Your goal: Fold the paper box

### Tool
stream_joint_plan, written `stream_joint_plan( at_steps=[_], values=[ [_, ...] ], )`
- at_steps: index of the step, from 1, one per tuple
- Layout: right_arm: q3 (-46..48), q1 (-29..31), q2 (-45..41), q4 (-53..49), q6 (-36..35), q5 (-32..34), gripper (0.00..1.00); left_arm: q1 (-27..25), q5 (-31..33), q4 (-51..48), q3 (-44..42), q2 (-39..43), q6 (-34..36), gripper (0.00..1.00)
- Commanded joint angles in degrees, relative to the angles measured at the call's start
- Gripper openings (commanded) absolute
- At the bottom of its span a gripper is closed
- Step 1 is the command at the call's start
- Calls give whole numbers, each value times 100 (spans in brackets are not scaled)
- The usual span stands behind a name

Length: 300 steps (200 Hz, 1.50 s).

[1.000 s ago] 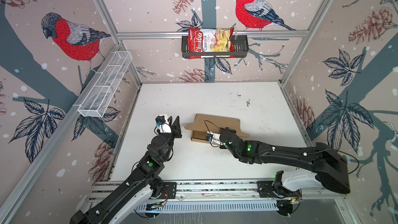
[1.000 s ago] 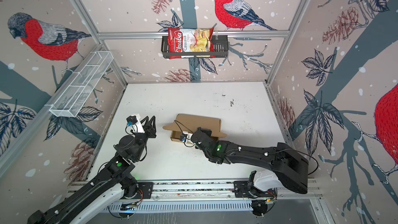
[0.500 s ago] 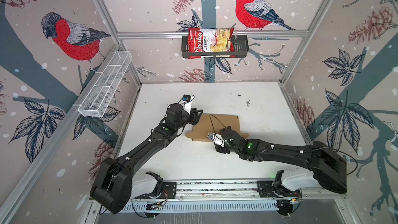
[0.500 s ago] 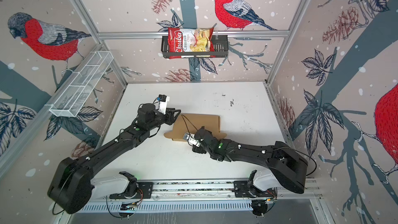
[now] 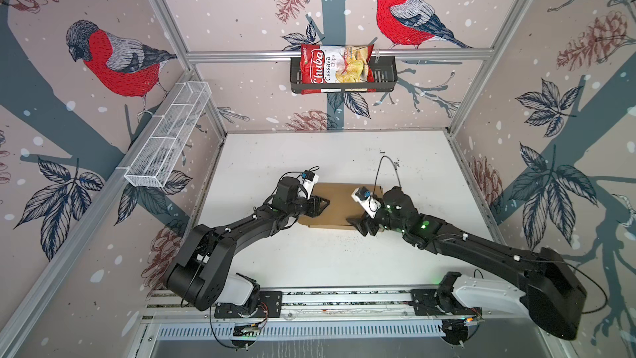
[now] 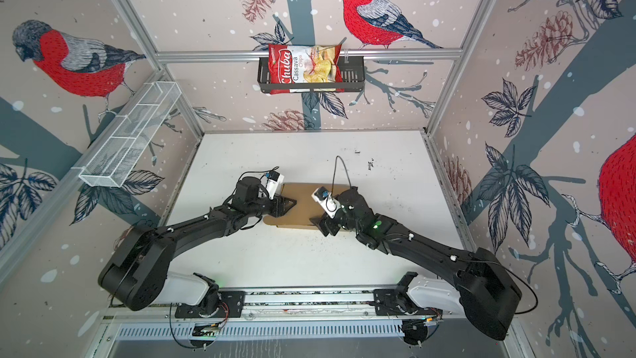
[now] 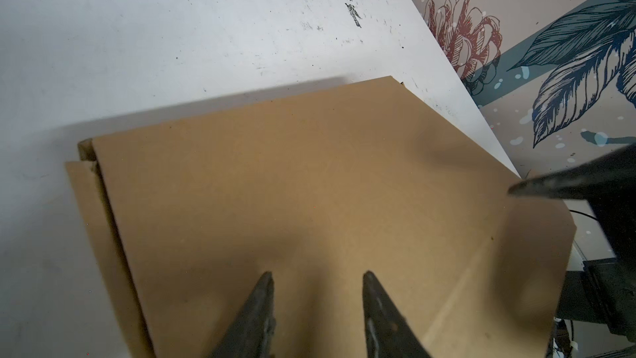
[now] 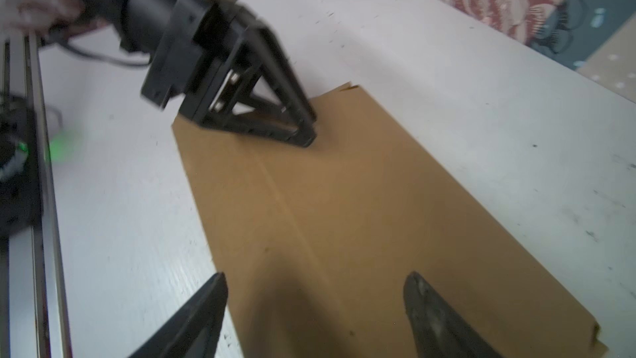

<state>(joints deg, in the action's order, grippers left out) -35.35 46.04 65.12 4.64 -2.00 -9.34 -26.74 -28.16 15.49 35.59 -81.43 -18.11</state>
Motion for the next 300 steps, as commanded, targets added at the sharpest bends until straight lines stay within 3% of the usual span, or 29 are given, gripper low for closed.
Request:
stream_joint_plan(
  at_steps=[1,16,34,72,119,200,271,300],
  values=[
    [-22,-446,-221,93,1718,226,78,6,85,-46,28,30,46,43],
    [-130,-924,-280,-430,2568,260,71,9,85,-52,44,30,68,43],
    [-71,-1471,-346,-725,3217,-479,65,8,136,-63,45,30,79,43],
    [324,-1912,-592,-607,3917,-1115,62,7,197,-65,46,101,96,43],
    [160,-2314,-224,-746,4088,-1278,61,7,250,-108,68,96,142,43],
    [-155,-2078,638,-1272,4133,-1047,56,5,278,-67,36,110,161,43],
    [58,-2120,1200,-925,4202,-1187,43,6,286,-51,9,99,141,43],
    [72,-2152,1228,-967,4159,-1193,55,7,319,-82,-4,135,143,43]
  ],
)
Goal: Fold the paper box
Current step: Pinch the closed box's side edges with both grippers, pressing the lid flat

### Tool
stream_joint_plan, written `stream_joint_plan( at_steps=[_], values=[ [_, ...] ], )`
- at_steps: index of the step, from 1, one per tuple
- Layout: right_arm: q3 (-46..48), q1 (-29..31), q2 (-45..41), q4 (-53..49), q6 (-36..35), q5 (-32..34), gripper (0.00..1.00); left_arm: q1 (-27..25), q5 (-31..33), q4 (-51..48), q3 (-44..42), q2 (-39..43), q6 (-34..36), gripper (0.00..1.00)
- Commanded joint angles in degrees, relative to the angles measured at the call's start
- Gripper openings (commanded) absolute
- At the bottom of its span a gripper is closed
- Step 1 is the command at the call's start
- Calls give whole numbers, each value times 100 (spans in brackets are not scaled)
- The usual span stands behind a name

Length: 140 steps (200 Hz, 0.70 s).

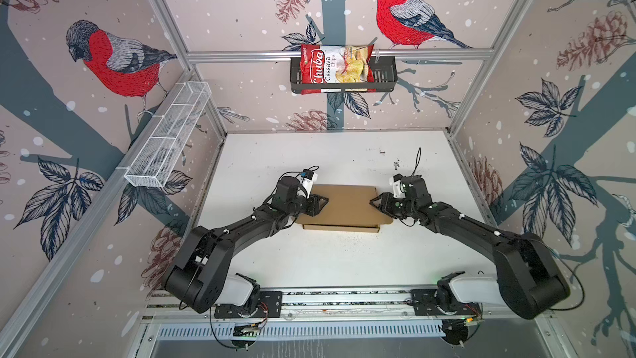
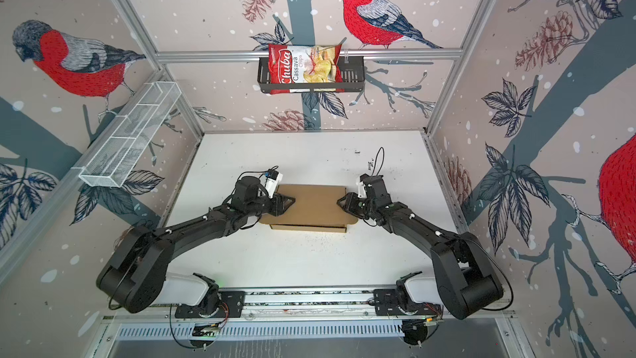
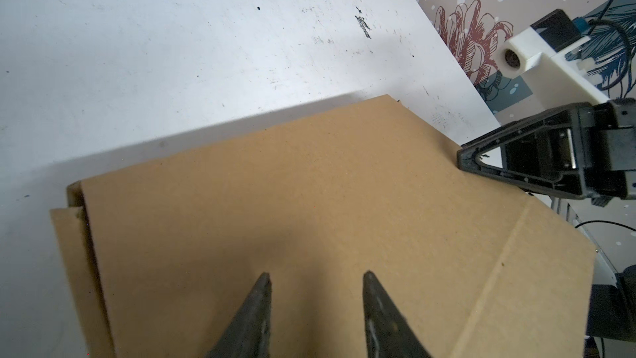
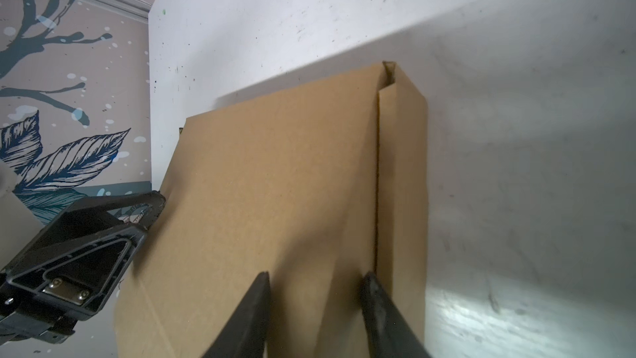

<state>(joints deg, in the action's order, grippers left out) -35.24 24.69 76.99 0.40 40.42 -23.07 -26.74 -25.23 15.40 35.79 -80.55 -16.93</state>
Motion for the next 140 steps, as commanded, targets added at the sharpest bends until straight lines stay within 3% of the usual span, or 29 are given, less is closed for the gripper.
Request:
stream_joint_plan(
  at_steps=[1,38,73,140],
  values=[
    [62,-17,43,-542,-81,180,56,5,27,-77,-30,52,28,43],
    [-133,-93,44,-895,-381,-110,59,11,66,-118,-109,153,21,43],
    [-448,-192,-154,-1489,-679,-312,70,5,209,-125,-162,181,-8,43],
    [-786,26,-189,-2247,-428,-188,68,-112,304,-291,-152,62,-6,42]
  ],
)
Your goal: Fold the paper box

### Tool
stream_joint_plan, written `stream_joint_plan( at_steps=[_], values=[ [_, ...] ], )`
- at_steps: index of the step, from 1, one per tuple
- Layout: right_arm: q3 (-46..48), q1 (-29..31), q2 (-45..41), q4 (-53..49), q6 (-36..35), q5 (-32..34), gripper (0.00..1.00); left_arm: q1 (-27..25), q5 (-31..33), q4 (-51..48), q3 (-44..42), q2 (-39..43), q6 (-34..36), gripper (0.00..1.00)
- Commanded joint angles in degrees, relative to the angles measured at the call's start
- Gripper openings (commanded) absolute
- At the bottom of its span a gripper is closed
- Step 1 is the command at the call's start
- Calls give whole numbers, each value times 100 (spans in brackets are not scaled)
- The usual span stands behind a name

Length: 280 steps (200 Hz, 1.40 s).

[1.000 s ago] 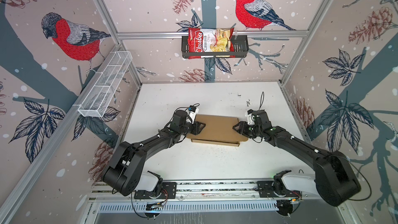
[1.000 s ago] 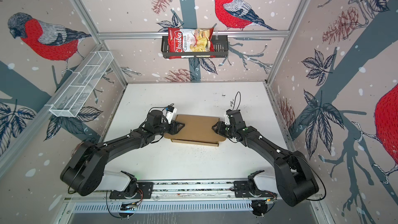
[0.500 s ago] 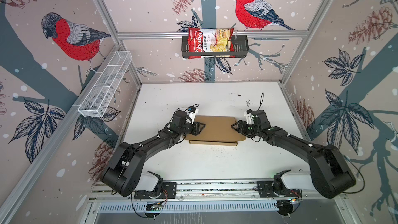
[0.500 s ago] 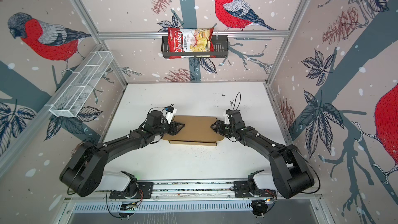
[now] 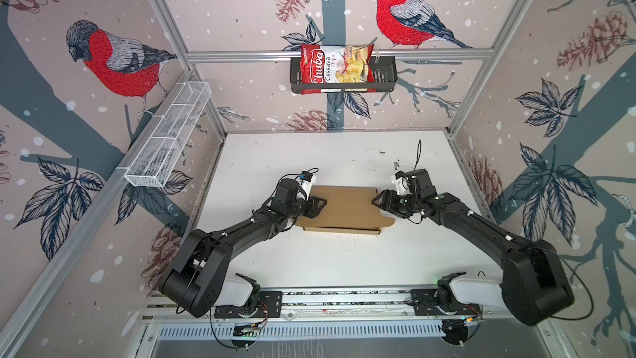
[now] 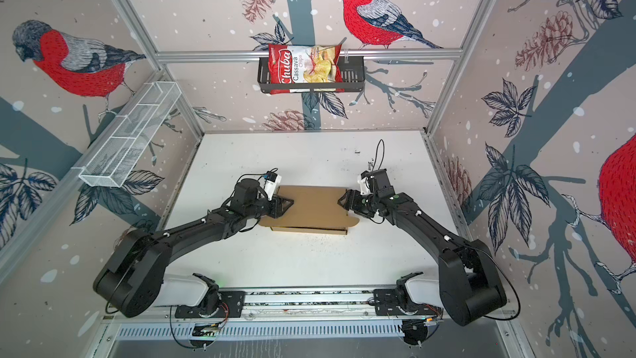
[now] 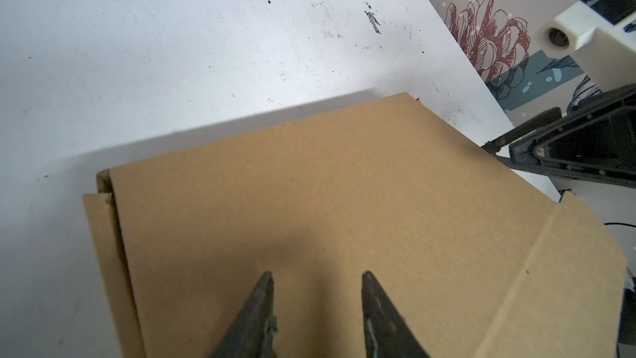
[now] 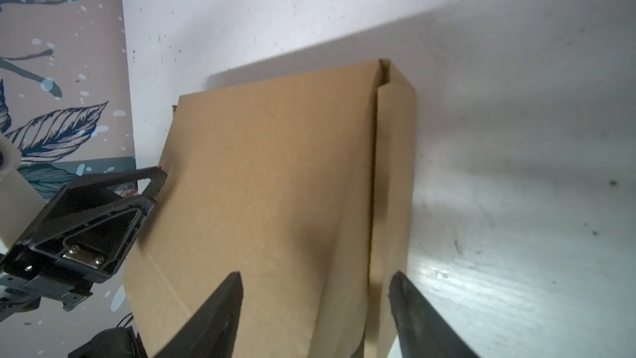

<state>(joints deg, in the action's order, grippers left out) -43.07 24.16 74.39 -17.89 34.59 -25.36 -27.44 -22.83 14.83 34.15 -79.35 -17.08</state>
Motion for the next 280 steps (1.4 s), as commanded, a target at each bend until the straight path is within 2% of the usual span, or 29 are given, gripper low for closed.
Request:
stream_joint_plan(
  at_steps=[1,74,84,100,129,140,163,193,224,250,280],
  values=[
    [-2,83,78,-426,164,50,68,-46,61,-235,12,-56,6,42],
    [-92,139,535,-485,235,-489,59,-68,132,-305,13,-63,20,41],
    [-89,130,580,-500,198,-488,58,-68,147,-305,-2,-55,18,41],
    [68,128,665,-332,231,-503,50,-68,158,-280,-14,-71,16,41],
    [49,94,714,-384,117,-194,44,-66,113,-288,12,-89,4,41],
    [90,3,745,-331,110,-281,43,-71,125,-285,8,-98,8,41],
    [-80,-21,661,-525,-74,-293,55,-65,148,-338,21,-94,19,41],
    [-526,-153,301,-1091,-408,-106,62,-72,208,-323,-14,-54,-8,40],
    [-952,-193,153,-1720,-736,741,66,-69,261,-297,-21,-95,-24,39],
    [-838,-34,340,-1498,-915,909,72,-91,294,-253,-48,-98,-63,37],
    [-748,243,692,-1069,-923,837,73,-116,336,-252,-31,-82,-77,37]
  ],
)
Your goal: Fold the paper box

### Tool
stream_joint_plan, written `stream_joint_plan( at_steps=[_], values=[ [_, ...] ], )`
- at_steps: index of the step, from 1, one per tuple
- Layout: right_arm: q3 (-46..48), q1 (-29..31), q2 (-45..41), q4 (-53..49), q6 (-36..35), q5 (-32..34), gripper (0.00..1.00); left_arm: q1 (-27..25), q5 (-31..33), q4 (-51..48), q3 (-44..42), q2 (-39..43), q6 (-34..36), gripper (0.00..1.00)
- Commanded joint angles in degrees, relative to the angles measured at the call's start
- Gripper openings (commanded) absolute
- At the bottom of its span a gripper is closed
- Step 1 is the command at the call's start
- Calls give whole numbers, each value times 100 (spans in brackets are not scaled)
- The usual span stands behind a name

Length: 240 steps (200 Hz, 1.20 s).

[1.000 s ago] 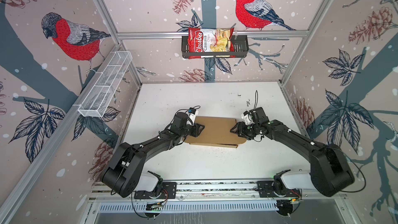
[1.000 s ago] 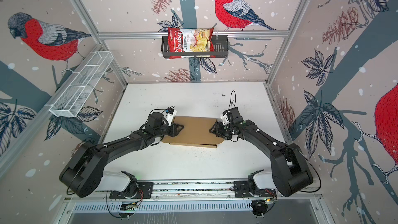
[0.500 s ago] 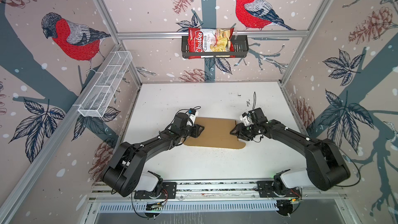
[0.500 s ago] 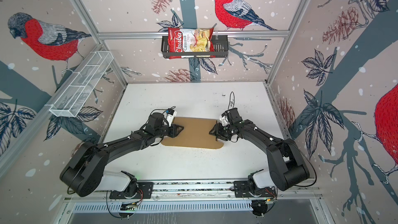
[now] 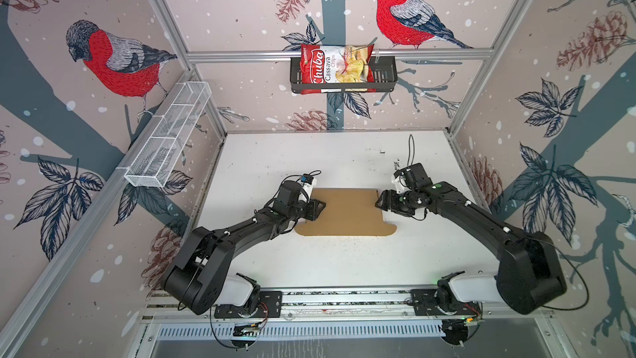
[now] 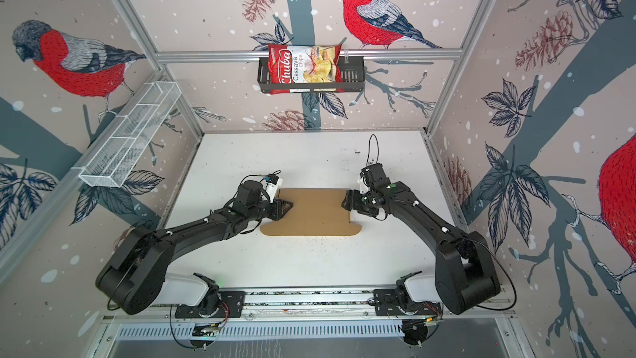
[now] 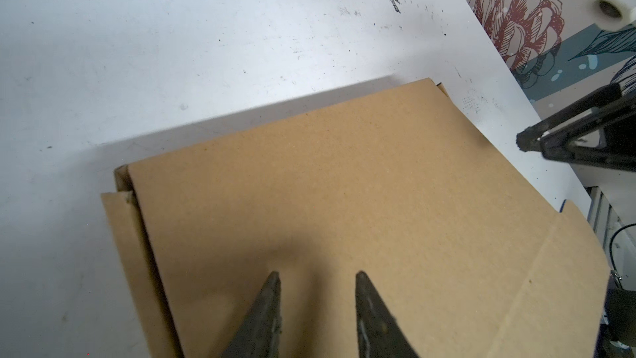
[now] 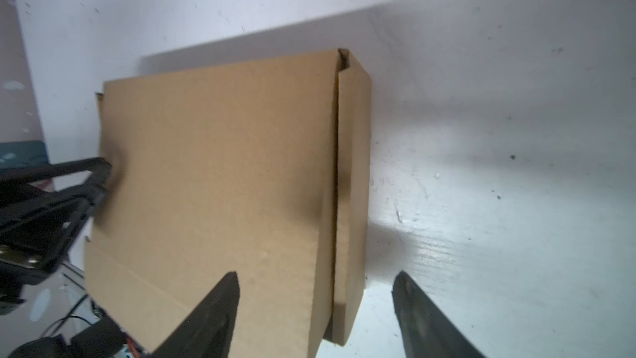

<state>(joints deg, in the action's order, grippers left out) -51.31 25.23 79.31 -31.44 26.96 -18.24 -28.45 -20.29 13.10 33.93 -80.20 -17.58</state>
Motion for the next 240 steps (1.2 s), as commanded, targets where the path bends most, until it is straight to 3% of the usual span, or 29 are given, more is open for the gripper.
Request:
stream_joint_plan(
  at_steps=[1,52,89,113,132,182,216,240],
  values=[
    [81,142,213,296,-162,113,73,-18,89,-80,-9,4,-26,37],
    [711,-17,588,968,-275,-70,55,-105,376,-155,-52,-156,-18,32],
    [767,-36,608,1188,-198,-206,54,-126,359,-680,389,-51,8,32],
    [741,-80,623,1167,-250,-244,54,120,398,-1271,663,433,-107,39],
    [734,-89,498,1223,-269,-305,58,435,460,-1556,588,905,-315,50],
    [576,-147,294,1222,-238,-453,66,858,44,-760,-483,1340,-1173,72],
    [603,41,371,1284,-147,-383,65,911,-460,-18,-890,1138,-1483,73],
    [689,202,604,1490,-52,-432,57,903,-922,473,-1022,656,-1604,66]
  ],
)
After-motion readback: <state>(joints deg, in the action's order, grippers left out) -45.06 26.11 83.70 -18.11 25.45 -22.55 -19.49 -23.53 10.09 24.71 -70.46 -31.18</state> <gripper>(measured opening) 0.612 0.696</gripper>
